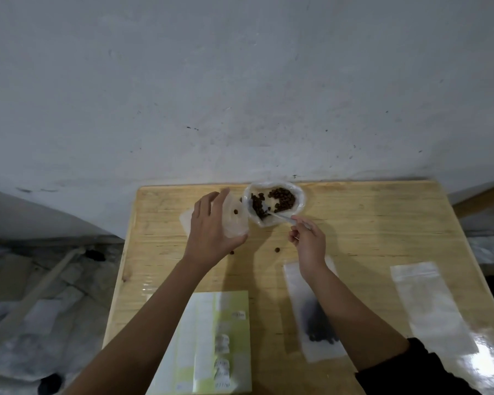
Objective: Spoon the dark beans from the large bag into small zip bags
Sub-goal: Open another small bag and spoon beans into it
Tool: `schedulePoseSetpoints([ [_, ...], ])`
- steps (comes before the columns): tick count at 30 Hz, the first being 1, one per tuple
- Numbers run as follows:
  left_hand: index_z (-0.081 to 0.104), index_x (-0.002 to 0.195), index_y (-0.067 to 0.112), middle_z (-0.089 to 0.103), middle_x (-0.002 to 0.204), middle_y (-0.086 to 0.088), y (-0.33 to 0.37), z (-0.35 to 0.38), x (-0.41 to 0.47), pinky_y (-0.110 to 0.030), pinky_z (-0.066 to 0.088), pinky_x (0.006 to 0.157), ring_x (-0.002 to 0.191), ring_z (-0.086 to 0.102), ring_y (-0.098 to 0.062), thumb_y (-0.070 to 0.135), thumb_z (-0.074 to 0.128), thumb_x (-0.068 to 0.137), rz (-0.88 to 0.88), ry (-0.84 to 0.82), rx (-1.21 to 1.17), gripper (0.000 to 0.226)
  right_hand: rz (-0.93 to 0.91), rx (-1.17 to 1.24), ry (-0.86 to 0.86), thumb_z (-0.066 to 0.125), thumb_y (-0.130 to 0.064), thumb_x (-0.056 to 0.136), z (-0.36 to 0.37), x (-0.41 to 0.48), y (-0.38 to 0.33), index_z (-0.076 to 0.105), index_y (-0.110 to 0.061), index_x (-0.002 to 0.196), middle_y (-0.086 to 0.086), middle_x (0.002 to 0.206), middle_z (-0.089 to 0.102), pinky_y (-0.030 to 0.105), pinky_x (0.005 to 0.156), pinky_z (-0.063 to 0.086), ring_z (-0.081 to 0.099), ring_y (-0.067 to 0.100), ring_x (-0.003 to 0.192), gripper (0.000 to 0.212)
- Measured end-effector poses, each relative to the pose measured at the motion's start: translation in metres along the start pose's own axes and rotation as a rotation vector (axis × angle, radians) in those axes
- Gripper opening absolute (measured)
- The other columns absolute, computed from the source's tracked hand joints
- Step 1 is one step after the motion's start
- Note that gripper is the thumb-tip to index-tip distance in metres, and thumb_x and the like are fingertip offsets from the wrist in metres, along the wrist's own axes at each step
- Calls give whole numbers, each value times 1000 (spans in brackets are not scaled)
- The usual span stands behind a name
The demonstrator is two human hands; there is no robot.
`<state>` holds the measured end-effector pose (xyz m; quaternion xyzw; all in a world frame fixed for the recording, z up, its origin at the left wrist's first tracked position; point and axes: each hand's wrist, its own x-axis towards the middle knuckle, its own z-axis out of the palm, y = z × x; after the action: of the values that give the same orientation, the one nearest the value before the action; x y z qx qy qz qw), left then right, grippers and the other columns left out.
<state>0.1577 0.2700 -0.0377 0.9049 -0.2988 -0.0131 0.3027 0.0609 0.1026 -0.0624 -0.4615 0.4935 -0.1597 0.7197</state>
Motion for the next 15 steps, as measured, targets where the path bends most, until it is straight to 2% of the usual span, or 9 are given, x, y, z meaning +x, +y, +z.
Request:
schedulePoseSetpoints([
  [6, 35, 140, 12, 40, 132, -11, 1, 1, -1, -36, 30, 102, 121, 29, -19, 38, 83, 59, 6, 3, 9, 97, -4, 105, 1, 49, -3, 95, -6, -6, -1, 65, -2, 101, 4, 69, 52, 22, 58, 46, 48, 11, 60, 17],
  [11, 34, 140, 12, 39, 132, -13, 1, 5, 1, -39, 30, 103, 122, 33, -27, 39, 83, 58, -22, -14, 57, 98, -75, 92, 11, 49, -2, 93, -26, -14, -17, 68, -10, 87, 4, 66, 53, 22, 57, 46, 48, 11, 58, 21],
  [15, 37, 138, 8, 41, 130, -18, 12, 11, 4, -42, 33, 101, 120, 37, -33, 35, 82, 58, -41, -26, 87, 96, -158, 92, -28, 47, -2, 94, -45, -23, -35, 68, -9, 89, 4, 67, 52, 20, 56, 45, 48, 11, 58, 22],
])
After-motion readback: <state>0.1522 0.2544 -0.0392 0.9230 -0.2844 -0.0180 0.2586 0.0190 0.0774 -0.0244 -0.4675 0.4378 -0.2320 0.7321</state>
